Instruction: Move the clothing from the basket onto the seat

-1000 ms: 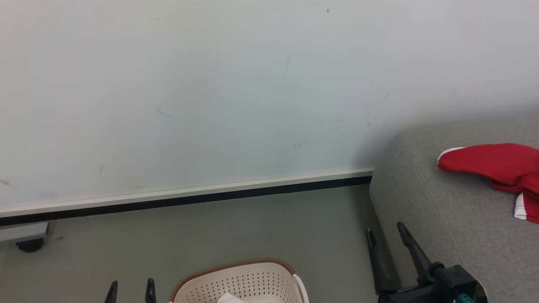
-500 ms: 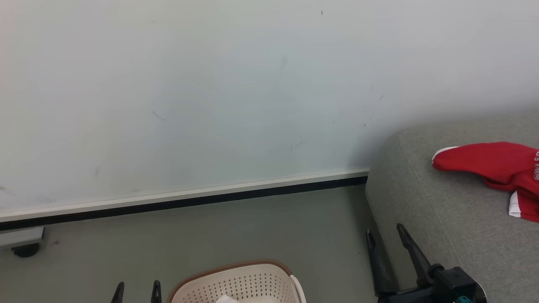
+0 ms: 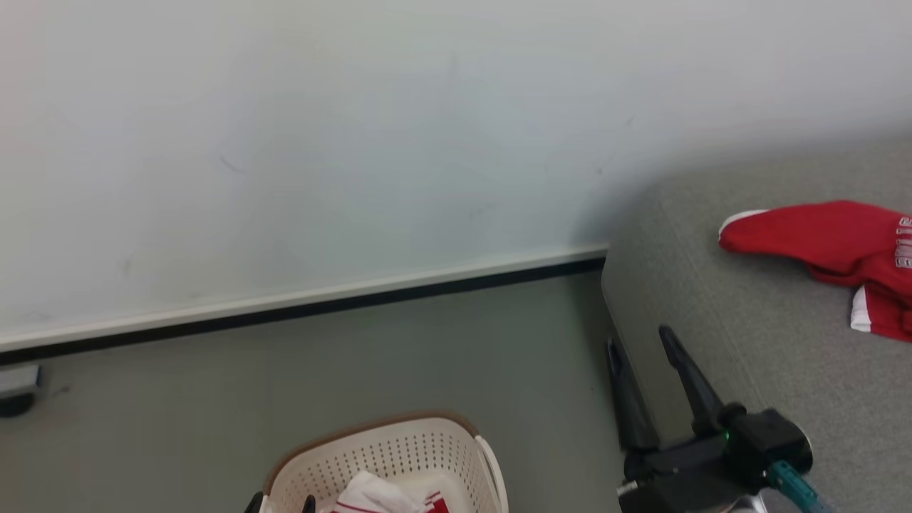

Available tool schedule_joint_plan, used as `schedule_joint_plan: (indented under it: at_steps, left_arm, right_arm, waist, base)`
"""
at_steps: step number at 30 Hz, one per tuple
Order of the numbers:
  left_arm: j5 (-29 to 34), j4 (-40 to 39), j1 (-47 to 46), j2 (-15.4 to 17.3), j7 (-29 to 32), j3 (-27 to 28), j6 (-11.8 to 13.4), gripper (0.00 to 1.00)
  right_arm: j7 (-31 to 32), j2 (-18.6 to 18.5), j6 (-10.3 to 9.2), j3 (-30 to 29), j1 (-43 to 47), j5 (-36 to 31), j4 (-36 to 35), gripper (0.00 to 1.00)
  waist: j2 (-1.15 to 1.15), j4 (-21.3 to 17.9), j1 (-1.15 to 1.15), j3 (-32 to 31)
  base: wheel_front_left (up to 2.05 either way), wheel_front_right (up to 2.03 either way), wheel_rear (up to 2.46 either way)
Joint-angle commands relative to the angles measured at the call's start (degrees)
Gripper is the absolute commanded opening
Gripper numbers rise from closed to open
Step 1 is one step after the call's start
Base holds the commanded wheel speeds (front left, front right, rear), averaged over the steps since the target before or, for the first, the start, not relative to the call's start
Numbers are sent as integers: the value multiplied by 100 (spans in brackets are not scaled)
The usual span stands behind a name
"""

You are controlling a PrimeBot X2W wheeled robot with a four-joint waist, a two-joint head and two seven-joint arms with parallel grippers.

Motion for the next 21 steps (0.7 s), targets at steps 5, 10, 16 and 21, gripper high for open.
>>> schedule_joint_plan:
  at_steps: [5,10,16,21]
  left_arm:
    - [110,829,-809,142,-19,-170,-257,100]
    - [212,1765,-1814,254,103,-477,-473,100]
    - [304,2596,-2798,417,304,-896,-602,100]
    - [383,3332,-3633,630,436,-1791,-640,100]
  right_arm:
    - [-9,52,1,191,-666,0,-262,100]
    - [-9,98,1,356,-1317,-52,-599,100]
    - [-9,134,1,441,-1929,-108,-886,100]
    - [-9,158,1,443,-2422,-137,-1075,100]
  waist:
    - [-1,-269,0,1011]
    - [-1,-337,0,1857]
    - [-1,-414,0,2691]
    - [-1,-466,0,3350]
  base:
    - [0,0,0]
    - [0,0,0]
    - [0,0,0]
    - [0,0,0]
